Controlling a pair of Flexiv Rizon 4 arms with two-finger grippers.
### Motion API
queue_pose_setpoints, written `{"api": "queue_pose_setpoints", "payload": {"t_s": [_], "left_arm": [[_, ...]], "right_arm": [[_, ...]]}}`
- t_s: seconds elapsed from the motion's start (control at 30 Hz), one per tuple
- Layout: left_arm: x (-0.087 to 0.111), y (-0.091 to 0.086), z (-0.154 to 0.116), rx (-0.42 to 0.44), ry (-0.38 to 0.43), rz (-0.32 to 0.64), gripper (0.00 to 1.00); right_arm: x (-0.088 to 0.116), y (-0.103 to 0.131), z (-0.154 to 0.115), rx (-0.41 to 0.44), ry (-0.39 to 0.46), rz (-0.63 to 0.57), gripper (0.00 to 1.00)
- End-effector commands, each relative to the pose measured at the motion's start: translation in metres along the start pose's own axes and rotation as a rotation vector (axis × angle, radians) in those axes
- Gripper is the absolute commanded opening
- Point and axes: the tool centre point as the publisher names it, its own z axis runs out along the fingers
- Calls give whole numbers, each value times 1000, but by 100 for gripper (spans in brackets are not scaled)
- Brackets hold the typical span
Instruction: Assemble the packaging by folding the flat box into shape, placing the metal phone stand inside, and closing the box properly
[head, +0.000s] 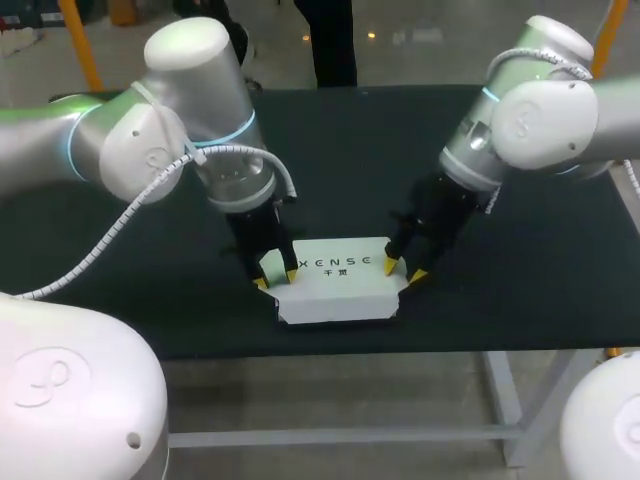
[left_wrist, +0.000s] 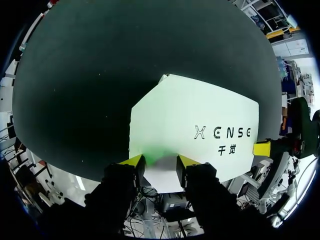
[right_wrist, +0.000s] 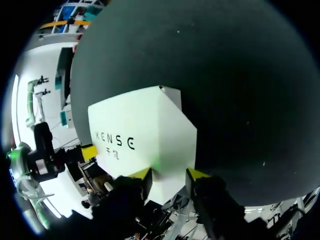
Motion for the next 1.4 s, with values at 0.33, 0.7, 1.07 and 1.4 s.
{"api": "queue_pose_setpoints", "payload": {"t_s": [0.33, 0.7, 1.07, 1.4], "left_arm": [[5, -2, 2, 0, -14, 12, 44], [6, -3, 3, 6, -13, 4, 43], [6, -3, 3, 6, -13, 4, 49], [6, -3, 3, 6, -13, 4, 38]], "right_arm": [[1, -7, 4, -136, -18, -76, 49], [0, -4, 3, -158, 7, -87, 49], [0, -4, 3, -158, 7, -87, 53], [0, -4, 3, -158, 7, -87, 45]]}}
